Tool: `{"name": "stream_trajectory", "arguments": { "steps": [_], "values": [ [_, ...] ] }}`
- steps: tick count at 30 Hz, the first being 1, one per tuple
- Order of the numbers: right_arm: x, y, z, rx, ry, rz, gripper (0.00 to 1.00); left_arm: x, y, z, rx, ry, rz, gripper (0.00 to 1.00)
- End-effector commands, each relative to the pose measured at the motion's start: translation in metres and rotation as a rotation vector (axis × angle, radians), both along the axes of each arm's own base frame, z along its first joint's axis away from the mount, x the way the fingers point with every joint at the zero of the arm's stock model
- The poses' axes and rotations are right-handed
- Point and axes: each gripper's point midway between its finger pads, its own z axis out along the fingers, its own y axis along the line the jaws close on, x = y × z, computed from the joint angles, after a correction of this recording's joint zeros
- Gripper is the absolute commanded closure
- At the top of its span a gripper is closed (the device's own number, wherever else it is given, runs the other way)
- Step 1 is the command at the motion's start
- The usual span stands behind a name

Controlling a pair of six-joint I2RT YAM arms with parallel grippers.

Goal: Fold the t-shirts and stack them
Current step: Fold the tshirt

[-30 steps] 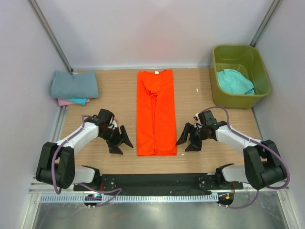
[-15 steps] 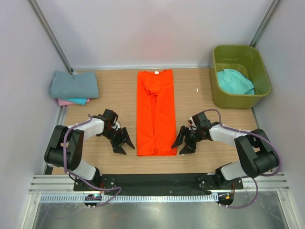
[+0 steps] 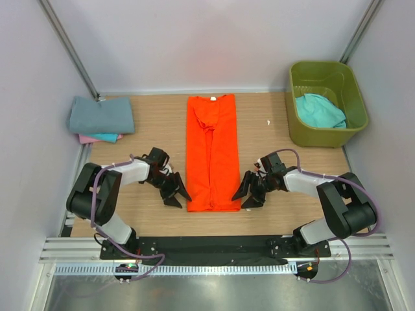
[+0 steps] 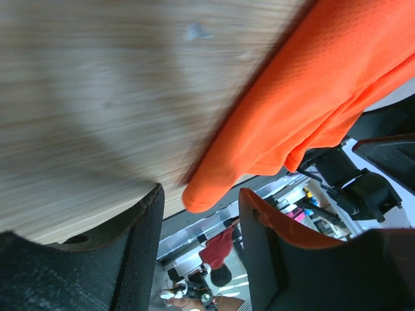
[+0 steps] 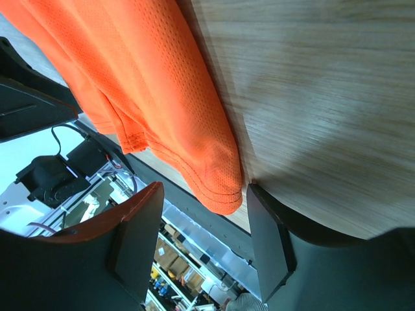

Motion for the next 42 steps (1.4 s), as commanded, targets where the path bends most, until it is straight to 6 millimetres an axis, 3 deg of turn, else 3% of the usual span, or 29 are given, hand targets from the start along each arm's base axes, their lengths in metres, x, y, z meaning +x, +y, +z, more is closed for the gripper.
{"name": "stream_trajectory", "arguments": {
  "steps": [1, 7, 10, 11, 12, 14, 18, 23, 29, 35, 38, 39, 41, 42],
  "values": [
    [0.005, -0.002, -0.008, -0.038, -0.023, -0.007, 0.39, 0.016, -0.017, 0.001, -0.029, -0.063, -0.022, 0.49],
    [0.002, -0.004, -0.009, -0.041, -0.033, 0.002, 0.47, 0.013, -0.021, 0.000, -0.033, -0.057, -0.036, 0.74],
    [-0.001, -0.005, -0.011, -0.040, -0.034, 0.006, 0.63, 0.013, -0.021, 0.002, -0.036, -0.074, -0.037, 0.83],
    [0.001, -0.003, -0.009, -0.031, -0.046, 0.009, 0.78, 0.013, -0.020, 0.003, -0.033, -0.077, -0.041, 0.94],
    [0.004, -0.002, -0.006, -0.024, -0.056, 0.011, 0.88, 0.014, -0.019, 0.006, -0.033, -0.093, -0.042, 0.97],
    [0.012, -0.001, 0.004, -0.024, -0.102, 0.029, 0.99, 0.014, -0.018, 0.010, -0.033, -0.117, -0.065, 1.00],
    [0.033, 0.002, 0.040, -0.013, -0.242, 0.065, 0.99, 0.025, -0.022, 0.033, -0.068, -0.222, -0.104, 1.00],
    [0.067, 0.002, 0.096, -0.019, -0.439, 0.072, 0.99, 0.052, -0.024, 0.078, -0.139, -0.392, -0.119, 1.00],
    [0.102, -0.002, 0.129, -0.030, -0.545, 0.067, 0.98, 0.090, -0.010, 0.105, -0.142, -0.481, -0.068, 1.00],
    [0.148, 0.003, 0.131, -0.009, -0.594, 0.022, 0.99, 0.157, -0.010, 0.116, -0.154, -0.524, -0.030, 1.00],
    [0.171, 0.007, 0.133, -0.002, -0.636, 0.028, 0.98, 0.176, -0.016, 0.114, -0.170, -0.525, -0.043, 1.00],
    [0.180, 0.007, 0.122, -0.013, -0.612, 0.028, 0.99, 0.188, -0.019, 0.110, -0.170, -0.521, -0.045, 1.00],
    [0.200, 0.010, 0.128, 0.001, -0.641, 0.023, 0.99, 0.201, -0.022, 0.107, -0.177, -0.526, -0.044, 1.00],
    [0.210, 0.009, 0.114, -0.011, -0.617, 0.022, 0.99, 0.216, -0.024, 0.104, -0.178, -0.534, -0.041, 1.00]
  ]
}}
